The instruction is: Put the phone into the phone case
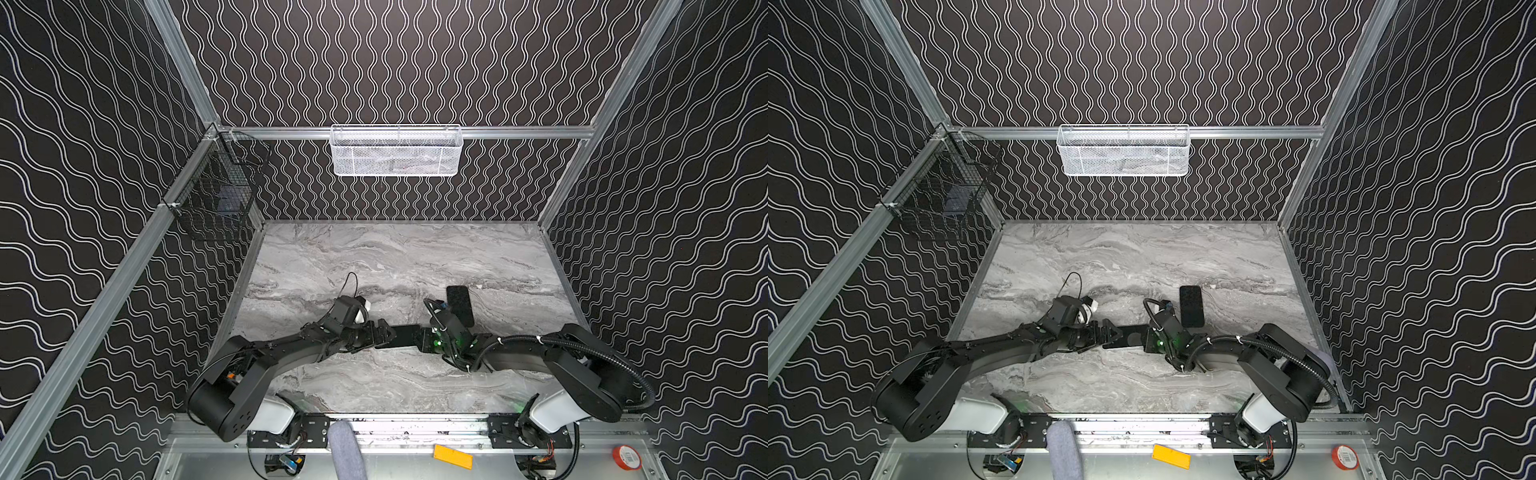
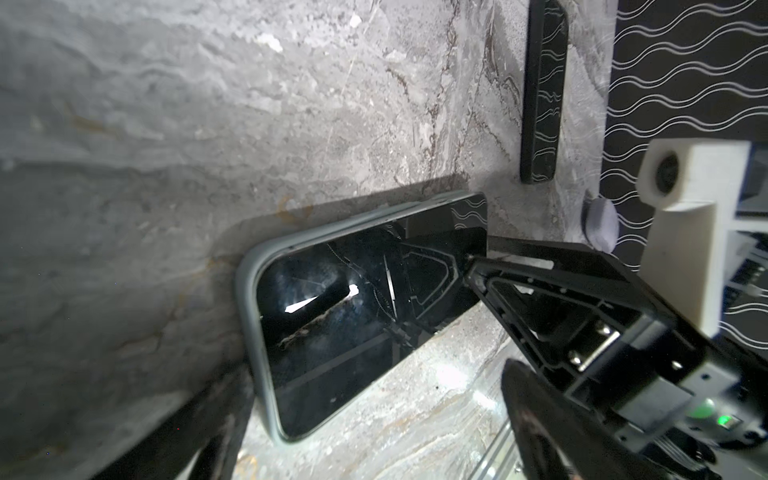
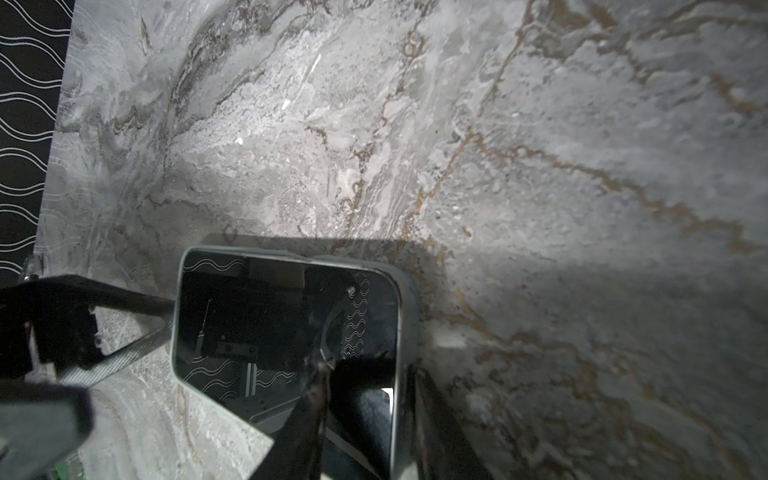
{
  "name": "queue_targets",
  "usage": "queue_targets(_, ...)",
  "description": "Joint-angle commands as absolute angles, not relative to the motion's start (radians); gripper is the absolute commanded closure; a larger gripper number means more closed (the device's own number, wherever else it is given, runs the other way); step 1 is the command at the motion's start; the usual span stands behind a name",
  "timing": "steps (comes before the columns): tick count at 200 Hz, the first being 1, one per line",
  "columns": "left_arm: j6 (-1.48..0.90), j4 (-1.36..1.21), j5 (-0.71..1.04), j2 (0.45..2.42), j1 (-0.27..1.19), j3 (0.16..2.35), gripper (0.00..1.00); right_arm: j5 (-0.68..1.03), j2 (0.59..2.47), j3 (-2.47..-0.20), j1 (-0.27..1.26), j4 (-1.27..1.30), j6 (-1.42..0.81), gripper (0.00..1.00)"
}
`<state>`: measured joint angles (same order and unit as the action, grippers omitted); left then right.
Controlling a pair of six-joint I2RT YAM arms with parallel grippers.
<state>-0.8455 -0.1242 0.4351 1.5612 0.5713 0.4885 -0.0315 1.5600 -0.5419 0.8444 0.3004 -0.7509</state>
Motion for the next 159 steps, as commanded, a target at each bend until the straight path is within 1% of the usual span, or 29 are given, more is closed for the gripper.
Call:
queue_targets(1, -0.925, -0.014, 0.479, 1.550, 0.577, 0.467, 0.02, 0.041, 1.570, -0.552, 0.851, 0.299, -0.763, 0.65)
queue_targets(21, -0.924, -0.035, 0.499, 1.539, 0.575, 0.470, 0.03, 0.046, 1.577, -0.558, 0.850, 0.300, -0.761, 0.65)
queue_targets(66, -0.990, -0.195, 0.551, 1.515, 0.571, 0.410, 0.06, 0.048, 1.585, -0.560, 0.852, 0.303, -0.763, 0.65)
queue_targets(117, -1.025, -0.302, 0.552, 1.446, 0.548, 0.359, 0.08, 0.040, 1.571, -0.548, 0.852, 0.304, -0.767, 0.65)
queue_targets(159, -1.043, -0.387, 0.554, 1.420, 0.544, 0.328, 0.12, 0.033, 1.557, -0.533, 0.853, 0.308, -0.771, 0.65)
